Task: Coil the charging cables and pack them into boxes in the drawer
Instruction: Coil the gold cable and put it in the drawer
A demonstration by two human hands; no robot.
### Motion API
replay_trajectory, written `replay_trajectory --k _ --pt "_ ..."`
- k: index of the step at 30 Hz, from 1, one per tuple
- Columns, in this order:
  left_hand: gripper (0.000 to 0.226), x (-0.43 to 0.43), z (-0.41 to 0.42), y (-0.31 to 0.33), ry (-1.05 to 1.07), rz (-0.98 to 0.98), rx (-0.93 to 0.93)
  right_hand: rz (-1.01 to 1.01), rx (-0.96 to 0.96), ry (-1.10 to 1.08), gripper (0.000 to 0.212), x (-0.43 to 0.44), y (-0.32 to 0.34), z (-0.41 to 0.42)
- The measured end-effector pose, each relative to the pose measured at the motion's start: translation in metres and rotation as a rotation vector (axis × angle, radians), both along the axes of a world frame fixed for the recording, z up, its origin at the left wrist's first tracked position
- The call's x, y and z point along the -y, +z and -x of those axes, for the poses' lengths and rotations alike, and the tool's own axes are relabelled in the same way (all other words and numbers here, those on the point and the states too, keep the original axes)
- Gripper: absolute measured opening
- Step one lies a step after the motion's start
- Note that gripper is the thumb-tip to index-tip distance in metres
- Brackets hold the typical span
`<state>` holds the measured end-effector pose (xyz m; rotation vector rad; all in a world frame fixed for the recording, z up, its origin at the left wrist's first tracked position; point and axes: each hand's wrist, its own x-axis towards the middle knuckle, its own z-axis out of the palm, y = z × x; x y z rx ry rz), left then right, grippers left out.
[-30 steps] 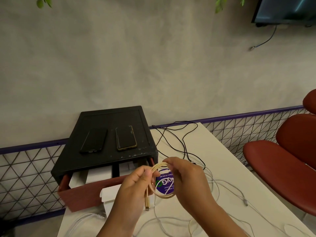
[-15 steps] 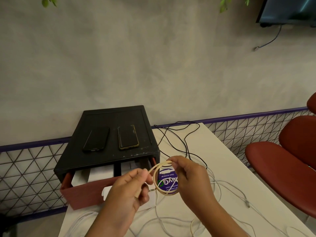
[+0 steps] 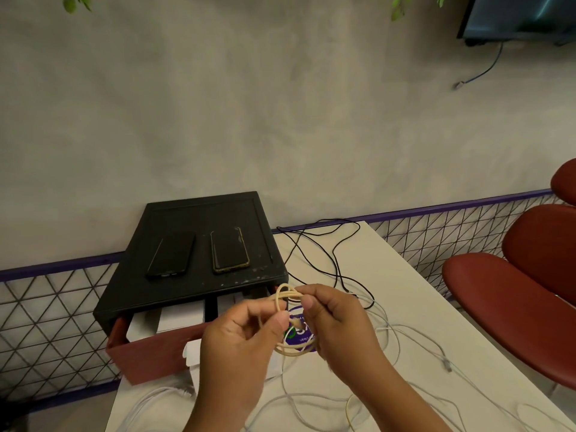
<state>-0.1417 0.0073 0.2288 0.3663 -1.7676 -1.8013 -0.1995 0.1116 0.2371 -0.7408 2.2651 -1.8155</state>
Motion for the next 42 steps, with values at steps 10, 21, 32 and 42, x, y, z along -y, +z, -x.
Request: replay_trajectory --k 10,21,32,42 --pt "0.025 0.002 -0.006 -0.003 -0.209 0.162 0.034 0.144 -0.043 -0.144 0.045 -0.007 0.003 0.006" --pt "0.036 0.008 -0.006 0.011 -0.501 -0.398 0.157 0.013 -0.164 -0.006 0.034 -0.013 0.009 0.005" --pt "0.078 0.032 -0.008 0.017 -0.51 -0.941 -0.121 -0.3 -0.231 -0.018 0.019 -0.036 -0.008 0.029" --pt "0.06 0.034 0.0 0.0 -0.26 -0.774 -0.227 -0.775 -0.555 0.402 0.036 -0.01 -0.019 -0.009"
